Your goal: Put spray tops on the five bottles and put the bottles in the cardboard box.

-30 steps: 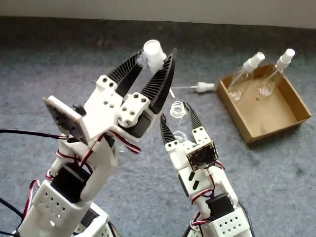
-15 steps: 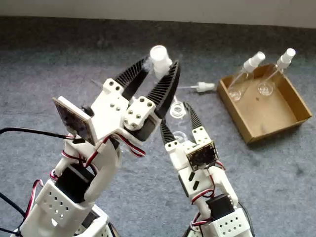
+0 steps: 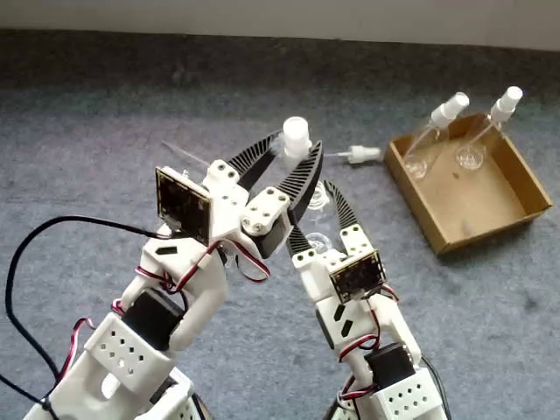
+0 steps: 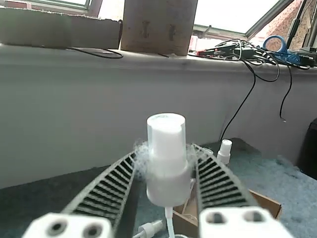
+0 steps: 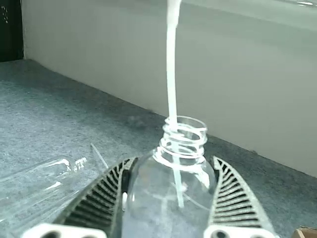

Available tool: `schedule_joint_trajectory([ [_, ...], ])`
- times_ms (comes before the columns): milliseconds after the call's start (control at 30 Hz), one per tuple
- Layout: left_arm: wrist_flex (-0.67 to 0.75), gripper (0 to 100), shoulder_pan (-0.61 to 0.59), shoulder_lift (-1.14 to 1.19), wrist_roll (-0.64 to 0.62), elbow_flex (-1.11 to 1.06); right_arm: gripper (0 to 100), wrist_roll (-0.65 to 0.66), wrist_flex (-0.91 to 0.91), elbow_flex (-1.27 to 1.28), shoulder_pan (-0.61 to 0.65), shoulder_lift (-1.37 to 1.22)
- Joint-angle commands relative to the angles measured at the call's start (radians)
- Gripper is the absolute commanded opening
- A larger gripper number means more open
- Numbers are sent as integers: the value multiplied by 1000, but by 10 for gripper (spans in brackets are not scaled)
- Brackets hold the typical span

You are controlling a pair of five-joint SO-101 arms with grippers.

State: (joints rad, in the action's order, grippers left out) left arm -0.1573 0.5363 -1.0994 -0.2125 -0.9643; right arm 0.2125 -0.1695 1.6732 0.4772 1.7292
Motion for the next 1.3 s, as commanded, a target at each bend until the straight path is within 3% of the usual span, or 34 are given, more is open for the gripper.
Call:
schedule_joint_trajectory([
  [0,21,4,18,1,-14,-42,130,5,15,148,5,4],
  [200,44,4,18,7,-14,-94,130,5,15,148,5,4],
  [500,379,4,18,7,-14,-282,130,5,-8,148,5,4],
  [967,374,4,47,7,-15,-314,130,12,-5,145,4,13],
  [1267,129,4,47,8,-15,-223,130,6,73,145,2,13],
])
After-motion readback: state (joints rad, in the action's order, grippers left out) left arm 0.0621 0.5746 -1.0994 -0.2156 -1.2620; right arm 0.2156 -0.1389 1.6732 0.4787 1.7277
